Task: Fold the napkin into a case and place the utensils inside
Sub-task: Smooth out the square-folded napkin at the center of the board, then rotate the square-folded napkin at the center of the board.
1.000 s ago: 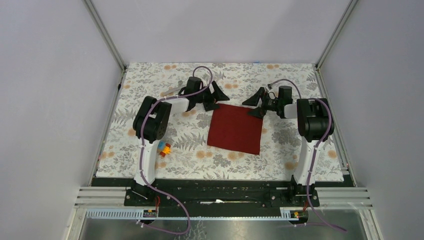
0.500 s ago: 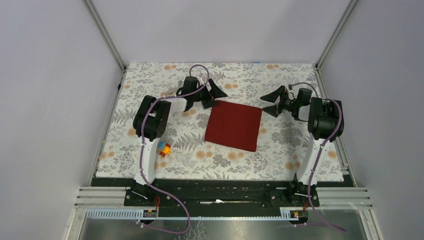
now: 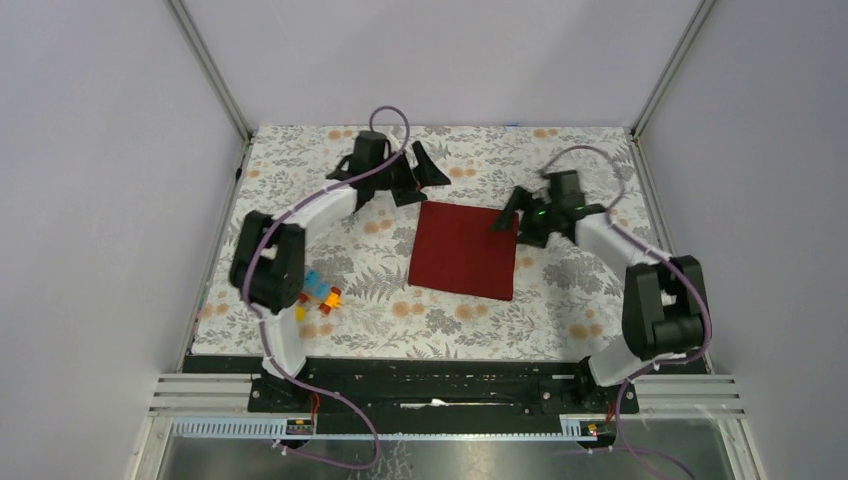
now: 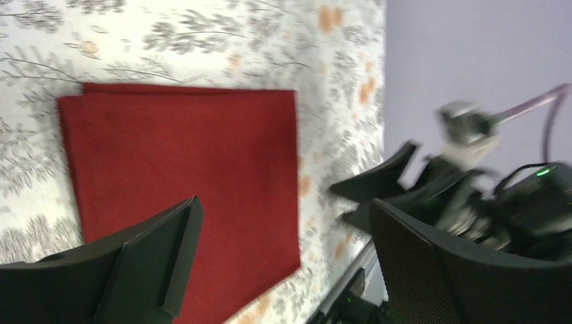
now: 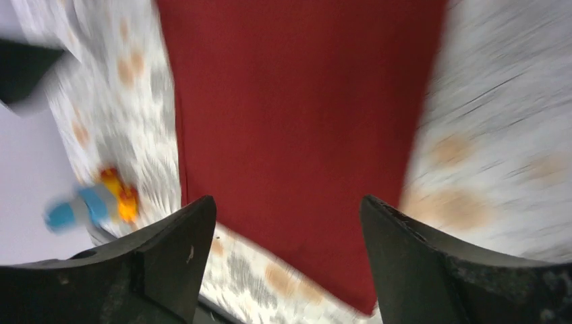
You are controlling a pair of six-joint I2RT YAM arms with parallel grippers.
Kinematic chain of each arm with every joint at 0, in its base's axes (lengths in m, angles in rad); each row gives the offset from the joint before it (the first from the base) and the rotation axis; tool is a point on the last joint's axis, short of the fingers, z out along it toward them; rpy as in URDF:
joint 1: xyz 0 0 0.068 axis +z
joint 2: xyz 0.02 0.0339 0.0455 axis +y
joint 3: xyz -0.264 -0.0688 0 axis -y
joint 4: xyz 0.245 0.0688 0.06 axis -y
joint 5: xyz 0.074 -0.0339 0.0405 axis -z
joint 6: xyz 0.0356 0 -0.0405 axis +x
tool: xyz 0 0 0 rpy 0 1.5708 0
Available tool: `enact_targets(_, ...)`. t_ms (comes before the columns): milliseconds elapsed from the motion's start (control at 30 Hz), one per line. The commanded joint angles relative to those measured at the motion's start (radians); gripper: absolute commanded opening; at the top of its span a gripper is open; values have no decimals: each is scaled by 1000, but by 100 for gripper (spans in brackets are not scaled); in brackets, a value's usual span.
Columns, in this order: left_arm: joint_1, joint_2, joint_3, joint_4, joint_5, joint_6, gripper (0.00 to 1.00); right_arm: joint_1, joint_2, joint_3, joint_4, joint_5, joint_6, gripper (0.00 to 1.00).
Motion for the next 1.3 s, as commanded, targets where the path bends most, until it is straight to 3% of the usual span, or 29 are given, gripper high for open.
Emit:
enact_targets(0, -5, -289, -74, -110, 3, 95, 99, 284, -145, -135, -154, 136, 8, 78)
enact_targets(133, -4, -509, -258, -95, 42, 94, 99, 359, -108, -174, -76, 109, 86, 48)
enact_targets(200, -6, -591, -342, -100, 66, 96, 99, 358, -80, -186, -64, 127, 95, 42)
enact_targets(300, -6, -704, -461, -122, 71, 113, 99, 358, -60, -205, -68, 161, 80, 38)
enact_targets(467, -6, -819, -539, -211, 40, 158, 99, 339, -13, -246, -158, 282, 52, 35)
enact_targets(700, -6, -861, -545, -251, 50, 164, 99, 24, -48, -310, -247, 337, 26, 29)
enact_targets(800, -6, -883, -529, -273, 44, 169, 99, -14, 33, -155, -257, 499, -33, 40)
enact_targets(1000, -6, -891, -523, -276, 28, 175, 99, 24, 476, 454, -382, 488, -198, 35)
enact_targets(1100, -4, -860, -537, -302, 0, 211, 99, 88, 601, 703, -447, 575, -283, 35)
enact_targets(1200, -5, -845, -580, -295, -40, 221, 99, 139, 654, 842, -503, 644, -365, 34)
enact_targets(1267, -5, -823, -616, -227, -40, 194, 99, 172, 621, 831, -489, 671, -408, 38)
